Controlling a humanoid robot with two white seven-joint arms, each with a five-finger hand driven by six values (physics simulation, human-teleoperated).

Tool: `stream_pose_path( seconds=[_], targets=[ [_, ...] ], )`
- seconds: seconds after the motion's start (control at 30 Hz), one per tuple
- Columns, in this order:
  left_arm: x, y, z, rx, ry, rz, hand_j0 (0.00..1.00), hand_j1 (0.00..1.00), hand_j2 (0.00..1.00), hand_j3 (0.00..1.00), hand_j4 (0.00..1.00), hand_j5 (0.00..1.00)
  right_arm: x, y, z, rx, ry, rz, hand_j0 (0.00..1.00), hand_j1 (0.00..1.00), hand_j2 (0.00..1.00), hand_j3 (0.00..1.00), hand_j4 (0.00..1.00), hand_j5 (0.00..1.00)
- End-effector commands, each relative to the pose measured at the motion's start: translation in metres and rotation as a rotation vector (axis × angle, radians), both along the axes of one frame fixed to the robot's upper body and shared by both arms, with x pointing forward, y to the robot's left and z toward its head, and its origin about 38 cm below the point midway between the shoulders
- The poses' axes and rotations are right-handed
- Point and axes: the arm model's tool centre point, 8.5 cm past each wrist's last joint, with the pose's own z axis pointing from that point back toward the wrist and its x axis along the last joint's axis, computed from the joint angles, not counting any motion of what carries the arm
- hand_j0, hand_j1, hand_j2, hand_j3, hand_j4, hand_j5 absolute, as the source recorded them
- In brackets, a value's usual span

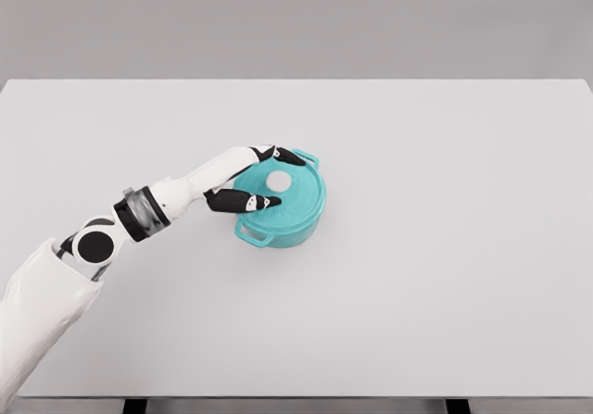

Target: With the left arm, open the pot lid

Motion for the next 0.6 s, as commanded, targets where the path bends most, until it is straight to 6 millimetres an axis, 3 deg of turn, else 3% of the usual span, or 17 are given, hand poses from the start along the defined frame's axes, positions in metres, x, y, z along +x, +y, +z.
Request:
stream_pose_path(
  seconds=[0.0, 0.2, 0.37, 0.57],
  targets=[
    [0.0009, -0.0007, -0.0025, -0.008, 0.011, 0.004, 0.72, 0.72, 0.72, 0.72, 0.72, 0.72, -0.0001, 0.0, 0.0, 0.0, 0.0, 0.0, 1.0, 1.0, 1.0, 1.0, 1.0, 1.0],
    [0.0012, -0.0024, -0.0025, -0.013, 0.01, 0.005, 0.71, 0.71, 0.71, 0.71, 0.71, 0.71, -0.0001, 0.0, 0.0, 0.0, 0.0, 0.0, 1.0, 1.0, 1.0, 1.0, 1.0, 1.0],
    [0.0008, -0.0022, -0.0025, -0.013, 0.01, 0.003, 0.61, 0.61, 0.61, 0.61, 0.61, 0.61, -0.0001, 0.0, 0.0, 0.0, 0.0, 0.0, 1.0, 1.0, 1.0, 1.0, 1.0, 1.0],
    [-0.0001, -0.0024, -0.0032, -0.015, 0.01, 0.002, 0.61, 0.61, 0.61, 0.61, 0.61, 0.61, -0.0001, 0.0, 0.0, 0.0, 0.0, 0.0, 1.0, 1.0, 1.0, 1.0, 1.0, 1.0]
  ],
)
